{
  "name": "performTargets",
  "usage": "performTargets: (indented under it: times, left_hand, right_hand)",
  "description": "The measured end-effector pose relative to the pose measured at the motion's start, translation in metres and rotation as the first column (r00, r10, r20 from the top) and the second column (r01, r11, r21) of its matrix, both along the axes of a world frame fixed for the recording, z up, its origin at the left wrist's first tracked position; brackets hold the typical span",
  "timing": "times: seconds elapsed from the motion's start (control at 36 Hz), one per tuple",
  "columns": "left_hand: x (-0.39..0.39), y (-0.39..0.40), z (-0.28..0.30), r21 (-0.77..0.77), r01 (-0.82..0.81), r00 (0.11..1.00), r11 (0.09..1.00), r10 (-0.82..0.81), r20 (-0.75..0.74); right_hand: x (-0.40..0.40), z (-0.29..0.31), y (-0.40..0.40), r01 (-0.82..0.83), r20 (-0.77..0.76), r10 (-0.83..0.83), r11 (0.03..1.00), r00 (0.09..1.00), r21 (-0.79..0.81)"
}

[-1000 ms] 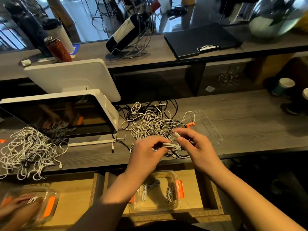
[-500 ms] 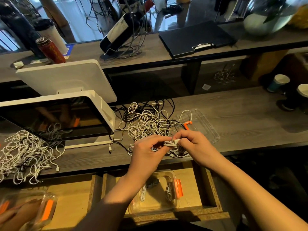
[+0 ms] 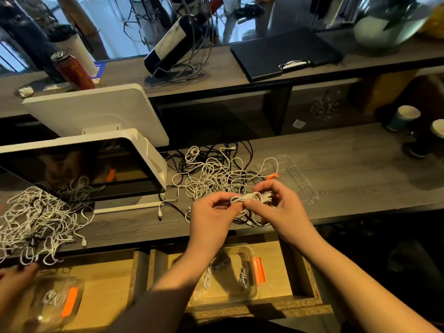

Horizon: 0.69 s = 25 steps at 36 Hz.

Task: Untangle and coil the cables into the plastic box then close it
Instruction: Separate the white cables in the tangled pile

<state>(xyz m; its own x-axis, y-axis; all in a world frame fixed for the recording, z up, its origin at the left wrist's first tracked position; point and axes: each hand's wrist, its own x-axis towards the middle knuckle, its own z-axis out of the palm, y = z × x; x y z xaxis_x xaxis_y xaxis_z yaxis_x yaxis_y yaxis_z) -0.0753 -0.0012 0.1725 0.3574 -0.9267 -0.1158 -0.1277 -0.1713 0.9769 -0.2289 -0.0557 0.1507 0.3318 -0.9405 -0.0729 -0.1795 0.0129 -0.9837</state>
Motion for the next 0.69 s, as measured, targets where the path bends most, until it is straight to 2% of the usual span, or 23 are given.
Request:
performTargets:
  times: [0.08,0.17,0.22,0.36,0.53,0.61,0.69]
  left_hand:
    - [0.001,0.0,-0.001,0.051,-0.019,0.99,0.999,0.026,-0.138]
    - [0.002,-0.001,0.0,0.128,-0.024,0.901,0.992,0.076,-0.426]
    - [0.003,-0.001,0.0,0.152,-0.016,0.854,0.988,0.093,-0.512]
    - [0.004,0.0,-0.003,0.155,-0.015,0.855,0.988,0.093,-0.51]
    - [0.007,0.002,-0.006,0.149,-0.016,0.853,0.989,0.091,-0.514]
    - [0.01,0.003,-0.006,0.148,0.032,0.807,0.988,0.062,-0.587]
    - [0.014,0.002,-0.007,0.149,0.094,0.733,0.984,0.033,-0.679]
  right_hand:
    - [0.002,0.001,0.0,0.045,-0.012,-0.045,0.999,0.999,0.012]
    - [0.004,0.005,-0.002,0.06,0.017,-0.062,0.992,0.998,0.108]
    - [0.006,0.006,-0.003,0.056,0.087,-0.076,0.975,0.993,0.214]
    - [0.008,0.008,-0.002,0.007,0.164,-0.069,0.937,0.984,0.35]
    - [0.009,0.009,0.0,-0.009,0.142,-0.048,0.926,0.989,0.376]
    - [0.006,0.014,-0.001,-0.042,0.187,-0.038,0.913,0.982,0.407]
    - [0.004,0.017,0.0,-0.056,0.182,-0.007,0.939,0.983,0.339]
